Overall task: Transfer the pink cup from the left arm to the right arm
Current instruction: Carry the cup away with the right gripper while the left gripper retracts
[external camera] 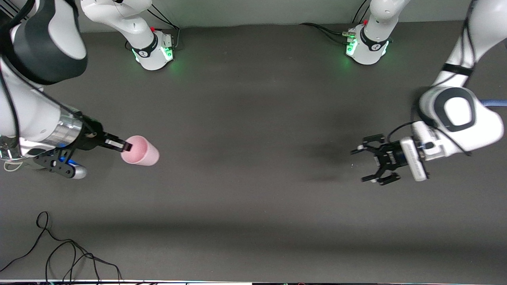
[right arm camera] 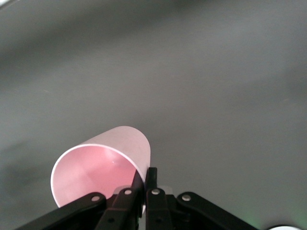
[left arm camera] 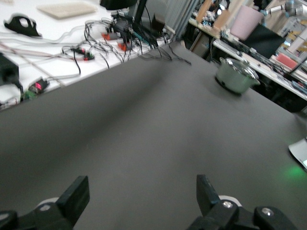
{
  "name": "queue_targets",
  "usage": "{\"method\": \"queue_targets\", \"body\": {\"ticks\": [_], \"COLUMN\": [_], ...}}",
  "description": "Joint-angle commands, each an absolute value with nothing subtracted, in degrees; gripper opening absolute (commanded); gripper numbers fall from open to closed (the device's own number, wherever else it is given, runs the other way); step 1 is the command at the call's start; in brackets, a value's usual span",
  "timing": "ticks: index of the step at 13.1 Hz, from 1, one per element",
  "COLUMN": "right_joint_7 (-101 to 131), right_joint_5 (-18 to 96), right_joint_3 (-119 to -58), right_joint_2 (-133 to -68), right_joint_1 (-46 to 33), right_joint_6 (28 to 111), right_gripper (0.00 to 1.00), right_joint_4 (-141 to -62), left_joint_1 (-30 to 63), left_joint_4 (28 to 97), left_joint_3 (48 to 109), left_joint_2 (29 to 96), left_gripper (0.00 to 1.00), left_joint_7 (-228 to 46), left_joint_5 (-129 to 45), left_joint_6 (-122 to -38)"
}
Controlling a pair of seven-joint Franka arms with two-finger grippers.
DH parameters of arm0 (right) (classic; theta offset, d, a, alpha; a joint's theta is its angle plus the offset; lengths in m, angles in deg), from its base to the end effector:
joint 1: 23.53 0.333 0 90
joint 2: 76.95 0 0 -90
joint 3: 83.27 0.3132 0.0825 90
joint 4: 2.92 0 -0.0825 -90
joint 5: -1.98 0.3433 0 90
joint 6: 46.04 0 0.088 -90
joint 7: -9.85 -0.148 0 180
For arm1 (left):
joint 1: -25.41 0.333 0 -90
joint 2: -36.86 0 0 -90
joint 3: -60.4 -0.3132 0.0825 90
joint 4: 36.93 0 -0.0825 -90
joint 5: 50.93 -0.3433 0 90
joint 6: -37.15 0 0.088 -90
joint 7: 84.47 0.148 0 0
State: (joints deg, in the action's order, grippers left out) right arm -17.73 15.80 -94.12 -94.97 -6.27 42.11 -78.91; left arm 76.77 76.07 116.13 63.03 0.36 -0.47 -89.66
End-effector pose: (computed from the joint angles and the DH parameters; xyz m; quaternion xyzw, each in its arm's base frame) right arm 0.5854 0.1180 0.5125 -0.9779 0.1816 0.0730 0.0730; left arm 0.5803 -0.0621 0.3507 0.7762 -0.3800 0.2866 0.4136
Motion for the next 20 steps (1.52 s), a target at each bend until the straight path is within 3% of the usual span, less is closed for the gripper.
{"method": "queue_targets", "body": {"ticks": [1, 5, 12, 20], "right_joint_7": [-11.26, -5.9, -1.94, -1.75], "right_joint_5": [15.25, 12.97, 12.97, 13.06], "right_joint_3": [-97.06, -98.38, -99.35, -99.35], "right_joint_2": [-92.16, -91.19, -93.11, -101.2], "right_joint_1": [-5.51, -5.6, -5.25, -5.42], "right_joint_6": [45.53, 55.8, 76.62, 88.34], "right_gripper": [0.0, 0.0, 0.0, 0.0], "right_joint_4": [-86.48, -97.73, -114.52, -116.48], "left_joint_1": [82.0, 84.82, 82.28, 78.15], "left_joint_4": [74.27, 64.25, 51.86, 49.21], "left_joint_3": [116.65, 116.47, 117.09, 117.09], "left_joint_2": [61.03, 61.03, 56.72, 45.74], "left_gripper": [0.99, 0.99, 1.0, 1.0], "left_joint_7": [-8.06, -25.64, -48.24, -65.9], "left_joint_5": [-10.46, -28.65, -45.73, -58.75], "left_joint_6": [-79.08, -62.81, -52.43, -45.91]}}
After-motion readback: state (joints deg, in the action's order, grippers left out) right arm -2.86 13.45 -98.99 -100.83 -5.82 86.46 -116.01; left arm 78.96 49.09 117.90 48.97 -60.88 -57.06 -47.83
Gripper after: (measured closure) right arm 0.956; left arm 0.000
